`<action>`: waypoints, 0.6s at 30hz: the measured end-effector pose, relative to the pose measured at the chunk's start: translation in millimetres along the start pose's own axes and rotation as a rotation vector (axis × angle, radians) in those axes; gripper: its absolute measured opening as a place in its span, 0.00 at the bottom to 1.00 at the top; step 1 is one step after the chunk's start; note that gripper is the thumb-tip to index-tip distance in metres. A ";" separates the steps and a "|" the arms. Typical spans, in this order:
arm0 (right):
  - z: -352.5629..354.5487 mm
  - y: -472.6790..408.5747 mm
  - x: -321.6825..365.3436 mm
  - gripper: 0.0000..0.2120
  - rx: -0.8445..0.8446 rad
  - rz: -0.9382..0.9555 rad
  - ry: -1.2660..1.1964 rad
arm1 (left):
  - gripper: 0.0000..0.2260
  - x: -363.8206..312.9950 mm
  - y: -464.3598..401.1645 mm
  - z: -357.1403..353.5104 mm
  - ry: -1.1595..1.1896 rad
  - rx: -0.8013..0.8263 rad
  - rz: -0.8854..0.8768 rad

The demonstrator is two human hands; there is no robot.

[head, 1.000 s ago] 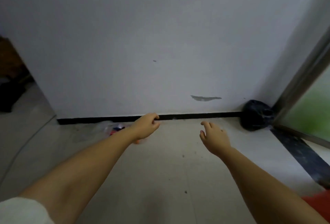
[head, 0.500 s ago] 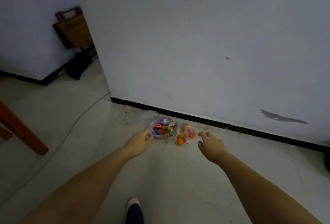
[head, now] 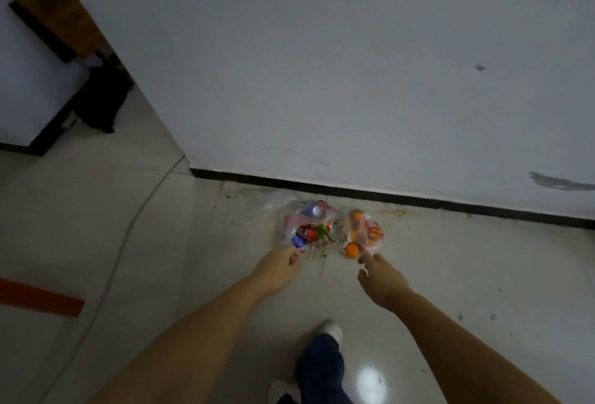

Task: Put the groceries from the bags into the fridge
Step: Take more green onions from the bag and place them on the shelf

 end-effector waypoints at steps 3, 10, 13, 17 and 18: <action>-17.6 -50.5 -12.5 0.17 0.041 -0.050 -0.050 | 0.09 1.7 -56.2 -20.9 0.021 0.031 -0.004; -111.2 -206.0 -47.0 0.17 0.155 -0.109 -0.097 | 0.09 57.8 -201.8 -116.7 0.102 0.177 0.058; -170.1 -269.4 -53.9 0.17 0.184 -0.122 -0.139 | 0.08 100.5 -260.5 -166.3 0.120 0.204 0.076; -248.6 -361.0 -70.7 0.15 0.102 -0.148 -0.195 | 0.08 158.4 -366.6 -238.7 0.134 0.198 0.122; -266.6 -383.6 -76.3 0.14 0.080 -0.163 -0.209 | 0.09 173.3 -396.2 -256.4 0.154 0.187 0.161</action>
Point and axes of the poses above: each hand's wrist, its own y-axis away from the middle knuckle, its own z-axis out of the back of the hand, x = y × z, the point moved 3 cm from there along -y, towards the middle knuckle, and after that the axes turned 7 degrees about -x, right-handed, at the moved point
